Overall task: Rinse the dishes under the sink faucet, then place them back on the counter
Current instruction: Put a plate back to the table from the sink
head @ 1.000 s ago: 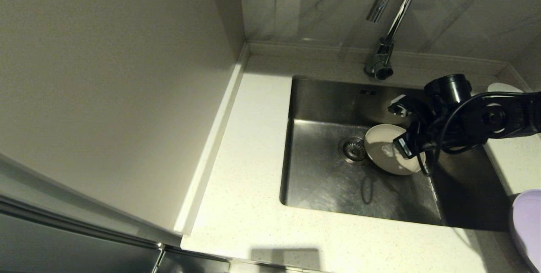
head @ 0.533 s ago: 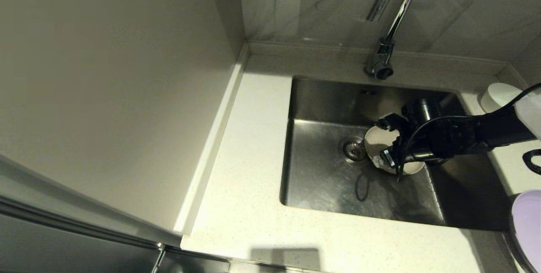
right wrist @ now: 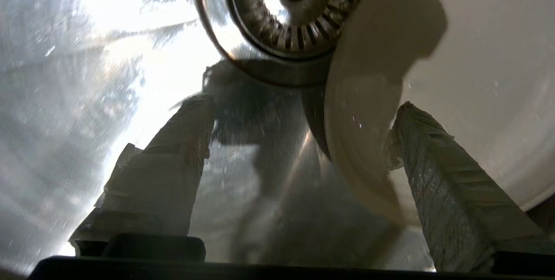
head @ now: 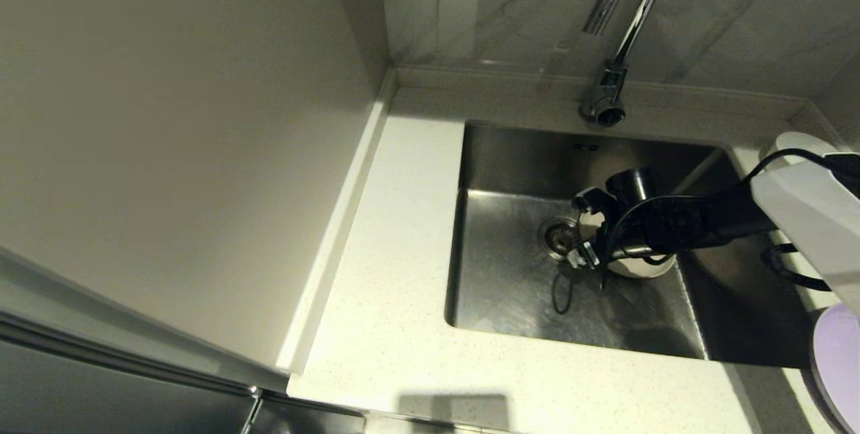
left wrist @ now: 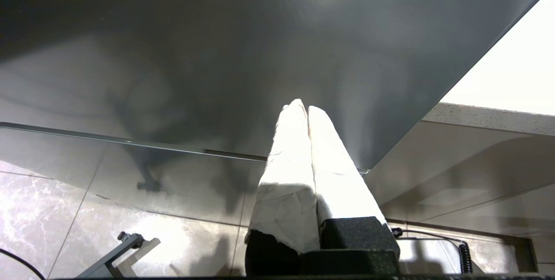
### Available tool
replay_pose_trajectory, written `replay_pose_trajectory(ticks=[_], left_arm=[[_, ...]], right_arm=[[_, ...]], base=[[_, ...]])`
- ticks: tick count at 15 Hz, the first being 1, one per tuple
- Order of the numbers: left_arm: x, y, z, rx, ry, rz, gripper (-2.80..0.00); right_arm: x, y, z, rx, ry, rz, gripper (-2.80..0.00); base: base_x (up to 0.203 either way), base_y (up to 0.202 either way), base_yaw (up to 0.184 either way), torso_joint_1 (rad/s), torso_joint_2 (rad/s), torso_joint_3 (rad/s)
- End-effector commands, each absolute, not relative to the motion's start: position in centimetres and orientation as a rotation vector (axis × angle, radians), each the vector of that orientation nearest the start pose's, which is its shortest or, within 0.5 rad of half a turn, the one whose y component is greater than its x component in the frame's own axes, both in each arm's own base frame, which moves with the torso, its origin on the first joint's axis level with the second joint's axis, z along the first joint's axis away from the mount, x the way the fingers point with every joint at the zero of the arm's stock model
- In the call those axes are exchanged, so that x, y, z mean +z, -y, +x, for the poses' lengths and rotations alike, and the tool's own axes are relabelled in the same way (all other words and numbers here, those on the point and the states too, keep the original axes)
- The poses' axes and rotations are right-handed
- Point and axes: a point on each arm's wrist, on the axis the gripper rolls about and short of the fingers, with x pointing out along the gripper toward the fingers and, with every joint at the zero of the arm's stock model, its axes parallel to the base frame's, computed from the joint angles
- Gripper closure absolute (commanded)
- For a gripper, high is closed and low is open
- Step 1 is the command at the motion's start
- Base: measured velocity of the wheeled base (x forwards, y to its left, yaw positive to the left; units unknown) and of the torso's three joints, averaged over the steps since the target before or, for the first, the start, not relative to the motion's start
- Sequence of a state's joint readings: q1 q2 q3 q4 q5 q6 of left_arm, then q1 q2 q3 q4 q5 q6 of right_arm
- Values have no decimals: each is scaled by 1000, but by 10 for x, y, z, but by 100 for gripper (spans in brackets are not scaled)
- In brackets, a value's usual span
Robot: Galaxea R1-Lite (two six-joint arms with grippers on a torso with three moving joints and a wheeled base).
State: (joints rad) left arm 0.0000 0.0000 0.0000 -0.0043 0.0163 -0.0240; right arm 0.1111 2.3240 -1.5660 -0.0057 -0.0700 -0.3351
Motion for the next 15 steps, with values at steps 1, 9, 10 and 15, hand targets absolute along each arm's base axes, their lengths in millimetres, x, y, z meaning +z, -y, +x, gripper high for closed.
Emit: replay_pose_trajectory(ticks=[1,9,10,15], left_arm=[[76,0,-23,17,6,-25,0],[76,0,-23,17,6,-25,0],[76,0,-23,17,6,-25,0],[76,0,-23,17,6,-25,0]], right_arm=[[63,-51,467,167,-735,-391,-280],[52,-45,500,90,-652,-394,-280],[51,-41,503,82,-647,-392,-280],[46,-33,511,56,-637,-389,-280]], base=[[0,0,0,0,0,0],[0,0,0,0,0,0],[0,0,0,0,0,0],[0,0,0,0,0,0]])
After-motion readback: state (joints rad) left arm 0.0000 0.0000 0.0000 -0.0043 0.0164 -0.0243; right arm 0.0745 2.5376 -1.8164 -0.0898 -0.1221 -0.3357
